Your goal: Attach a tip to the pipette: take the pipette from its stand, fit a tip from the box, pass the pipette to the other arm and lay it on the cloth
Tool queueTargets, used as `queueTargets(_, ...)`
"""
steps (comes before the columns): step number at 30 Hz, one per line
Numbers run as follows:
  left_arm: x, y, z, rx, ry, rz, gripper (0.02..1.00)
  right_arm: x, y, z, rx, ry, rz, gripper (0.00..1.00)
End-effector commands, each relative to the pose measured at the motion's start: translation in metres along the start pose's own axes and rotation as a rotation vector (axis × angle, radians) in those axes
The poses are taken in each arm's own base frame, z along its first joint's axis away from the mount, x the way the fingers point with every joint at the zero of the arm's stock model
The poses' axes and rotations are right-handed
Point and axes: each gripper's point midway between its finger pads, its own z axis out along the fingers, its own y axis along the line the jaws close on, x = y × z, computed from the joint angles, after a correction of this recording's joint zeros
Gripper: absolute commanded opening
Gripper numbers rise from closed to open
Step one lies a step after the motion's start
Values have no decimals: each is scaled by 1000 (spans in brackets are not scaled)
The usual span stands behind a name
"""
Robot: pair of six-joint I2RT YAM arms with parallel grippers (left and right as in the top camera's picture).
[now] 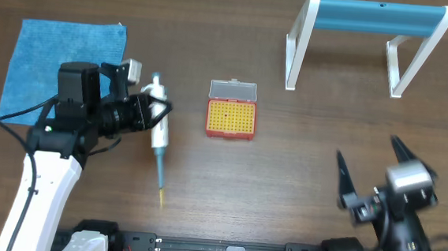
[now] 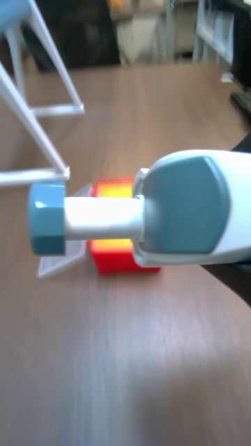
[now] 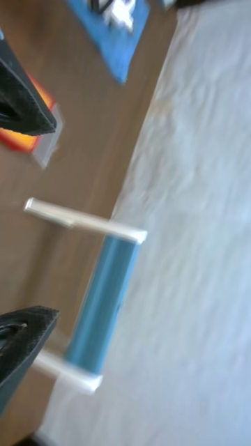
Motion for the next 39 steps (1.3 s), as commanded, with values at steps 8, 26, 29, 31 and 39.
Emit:
queueTargets(8, -80, 59, -104, -593, 129, 195, 27, 61, -23, -25, 218, 11, 26, 812)
queueTargets(26, -154, 251, -41, -727, 228, 142, 25, 183, -11, 97, 259, -159, 123, 814)
queueTargets(29, -180, 260, -29, -744, 148, 196, 27, 195, -10, 98, 259, -111, 122, 814)
queueTargets(31, -193, 265, -14, -748, 111, 227, 27, 197, -9, 99, 258, -101, 122, 814)
queueTargets(39, -197, 284, 59, -735, 121, 269, 27, 221, -4, 101, 240, -3, 119, 814)
